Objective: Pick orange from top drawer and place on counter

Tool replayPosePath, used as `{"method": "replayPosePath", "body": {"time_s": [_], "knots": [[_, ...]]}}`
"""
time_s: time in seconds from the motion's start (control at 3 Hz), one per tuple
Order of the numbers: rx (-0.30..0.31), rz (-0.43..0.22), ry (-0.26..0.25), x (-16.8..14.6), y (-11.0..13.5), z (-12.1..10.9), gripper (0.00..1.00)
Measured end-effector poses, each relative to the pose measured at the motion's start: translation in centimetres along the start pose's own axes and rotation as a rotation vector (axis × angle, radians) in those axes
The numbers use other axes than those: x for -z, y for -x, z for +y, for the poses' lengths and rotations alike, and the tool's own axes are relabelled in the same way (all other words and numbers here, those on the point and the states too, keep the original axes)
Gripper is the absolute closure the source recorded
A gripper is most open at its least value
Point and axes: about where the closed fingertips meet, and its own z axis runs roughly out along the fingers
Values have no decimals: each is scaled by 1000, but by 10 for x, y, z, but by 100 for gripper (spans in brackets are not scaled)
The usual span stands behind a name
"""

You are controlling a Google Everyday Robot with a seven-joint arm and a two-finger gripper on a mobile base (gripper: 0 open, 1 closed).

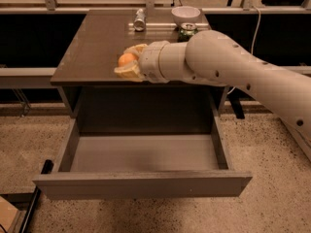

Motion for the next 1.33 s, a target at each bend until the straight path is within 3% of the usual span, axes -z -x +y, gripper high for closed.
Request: {"method": "replayPosePath", "body": {"time_s": [0.67, 1.0, 1.33], "knots": [[-115, -105, -57, -27, -48, -69, 100], [-153, -146, -67, -44, -64, -96, 87], [-177, -152, -59, -62, -73, -116, 65]]}}
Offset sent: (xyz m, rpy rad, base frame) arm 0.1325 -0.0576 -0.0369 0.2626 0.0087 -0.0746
